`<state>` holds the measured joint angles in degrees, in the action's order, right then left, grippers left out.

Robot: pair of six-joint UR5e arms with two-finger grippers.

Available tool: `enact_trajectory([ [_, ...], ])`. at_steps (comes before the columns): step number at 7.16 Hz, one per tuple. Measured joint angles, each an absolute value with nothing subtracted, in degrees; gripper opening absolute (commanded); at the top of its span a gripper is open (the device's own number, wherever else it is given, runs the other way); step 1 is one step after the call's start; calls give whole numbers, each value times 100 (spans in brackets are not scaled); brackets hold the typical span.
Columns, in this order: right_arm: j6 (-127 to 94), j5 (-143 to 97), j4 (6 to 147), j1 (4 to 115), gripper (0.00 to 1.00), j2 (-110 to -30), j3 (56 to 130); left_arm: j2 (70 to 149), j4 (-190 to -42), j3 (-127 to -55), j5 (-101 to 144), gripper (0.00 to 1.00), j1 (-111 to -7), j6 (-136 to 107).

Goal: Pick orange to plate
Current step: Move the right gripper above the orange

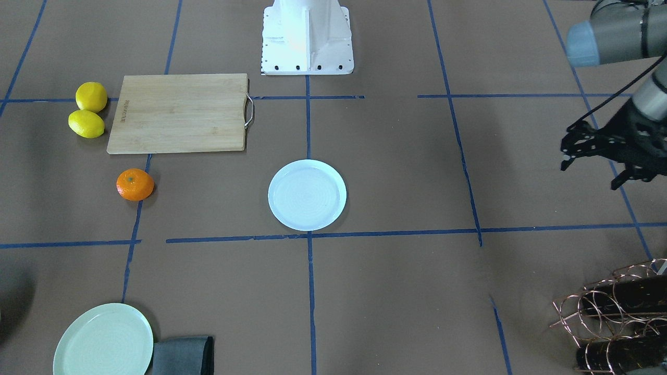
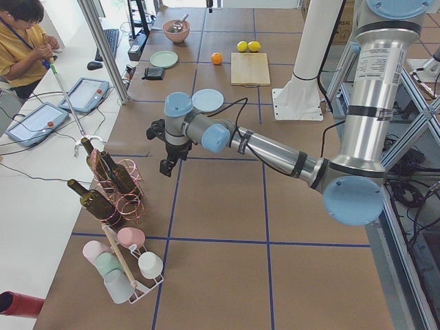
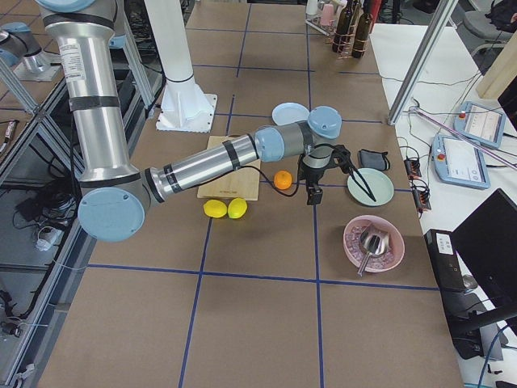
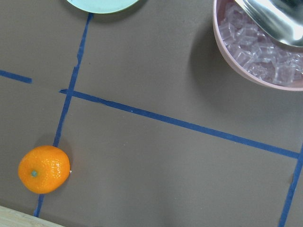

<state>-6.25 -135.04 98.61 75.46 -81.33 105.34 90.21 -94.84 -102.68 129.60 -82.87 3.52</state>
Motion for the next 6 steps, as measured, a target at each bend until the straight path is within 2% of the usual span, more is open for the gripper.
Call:
enact_trajectory([
  [4, -1004, -13253, 9868, 7208, 100, -7730, 10603, 8139, -8776, -10163, 13353, 100, -9236, 484],
  [6, -1263, -13098, 9839, 6867, 100, -7681, 10652, 8049, -8734, -10155, 13854, 100, -9377, 462],
])
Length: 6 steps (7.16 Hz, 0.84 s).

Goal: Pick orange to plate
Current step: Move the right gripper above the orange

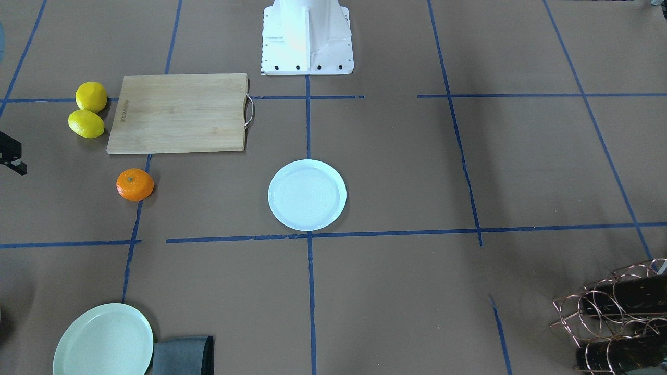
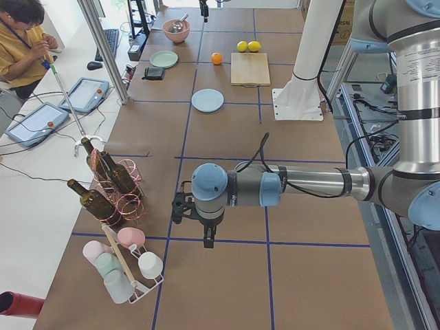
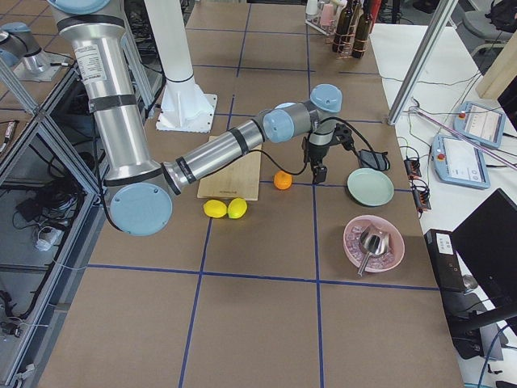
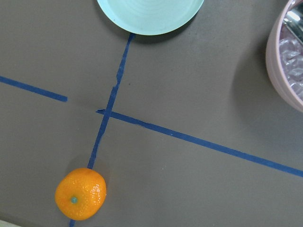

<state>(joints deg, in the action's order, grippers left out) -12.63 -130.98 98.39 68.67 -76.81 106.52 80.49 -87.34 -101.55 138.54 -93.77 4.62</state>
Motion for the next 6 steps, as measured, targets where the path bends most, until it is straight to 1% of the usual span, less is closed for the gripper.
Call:
enact_trajectory([
  [1, -1300, -12995, 9720, 6667, 100, -7698, 10610, 8029, -8746, -10133, 13912, 100, -9384, 490],
  [3, -1612, -12893, 8921, 6361, 100, -7751, 10186, 7992, -8768, -10094, 13939, 100, -9385, 578],
  [4, -2112, -12828, 8387, 6148, 100, -7763, 9992, 7991, -8770, -10077, 13942, 100, -9382, 597],
  [6, -3360, -12456, 7555, 5488, 100, -7777, 9905, 7995, -8774, -10073, 13946, 100, -9379, 605],
])
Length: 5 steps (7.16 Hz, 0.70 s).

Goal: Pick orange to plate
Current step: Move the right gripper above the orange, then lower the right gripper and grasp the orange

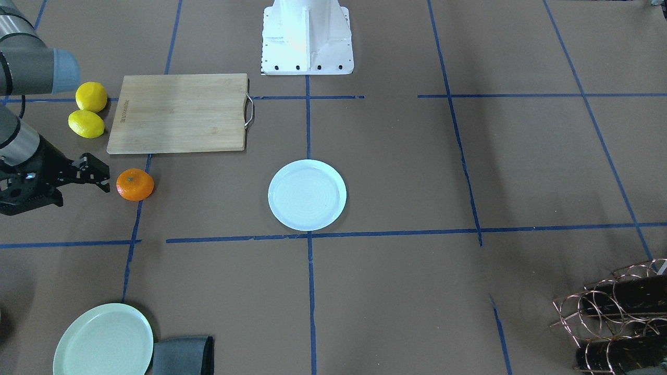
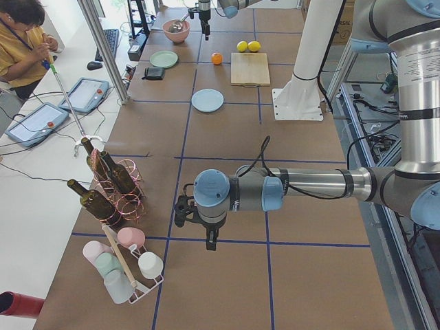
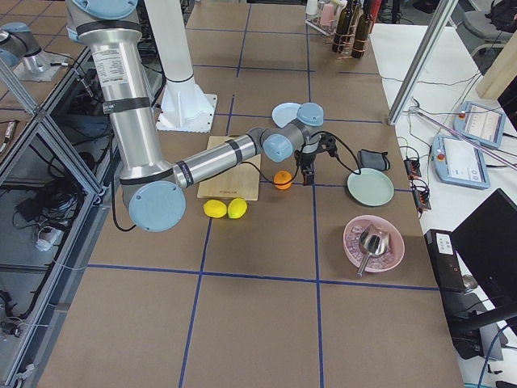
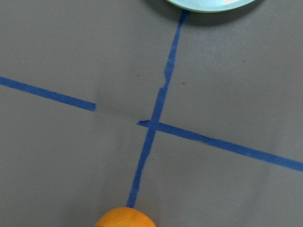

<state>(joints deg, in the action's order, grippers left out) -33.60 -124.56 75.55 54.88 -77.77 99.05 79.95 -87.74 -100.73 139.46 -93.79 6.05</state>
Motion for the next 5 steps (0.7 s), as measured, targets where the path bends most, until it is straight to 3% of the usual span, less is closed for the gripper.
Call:
enact_trajectory([
  [5, -4277, -11459, 7033, 4554, 100, -8010, 9913, 7990, -8775, -10115, 13948, 100, -9386, 606],
])
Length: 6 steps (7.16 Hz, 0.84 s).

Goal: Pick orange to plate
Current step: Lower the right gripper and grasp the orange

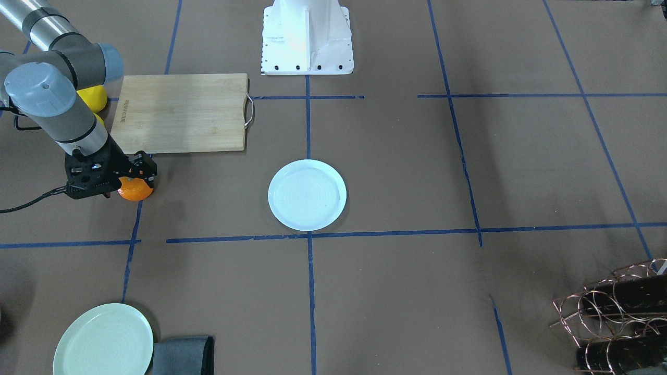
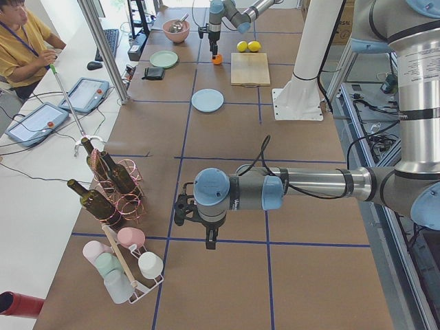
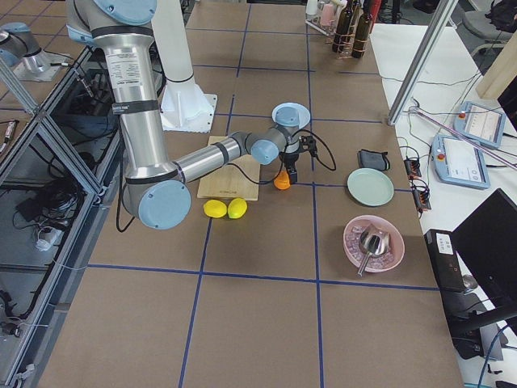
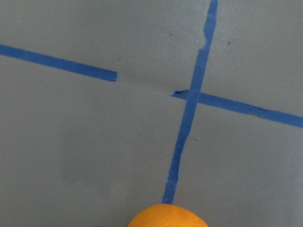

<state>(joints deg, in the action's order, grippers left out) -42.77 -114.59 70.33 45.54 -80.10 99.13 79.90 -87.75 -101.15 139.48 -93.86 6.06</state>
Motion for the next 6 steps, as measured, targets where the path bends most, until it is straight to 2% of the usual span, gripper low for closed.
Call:
enact_trajectory([
  [4, -4260, -11206, 7040, 4270, 98, -8085, 9872, 7989, -8772, -10142, 13948, 100, -9387, 606],
  [5, -4260, -11192, 7046, 4227, 54, -8088, 9864, 7989, -8771, -10145, 13948, 100, -9387, 607],
  [6, -4257, -11187, 7062, 4200, 18, -8090, 9857, 7989, -8771, -10147, 13948, 100, -9387, 606],
])
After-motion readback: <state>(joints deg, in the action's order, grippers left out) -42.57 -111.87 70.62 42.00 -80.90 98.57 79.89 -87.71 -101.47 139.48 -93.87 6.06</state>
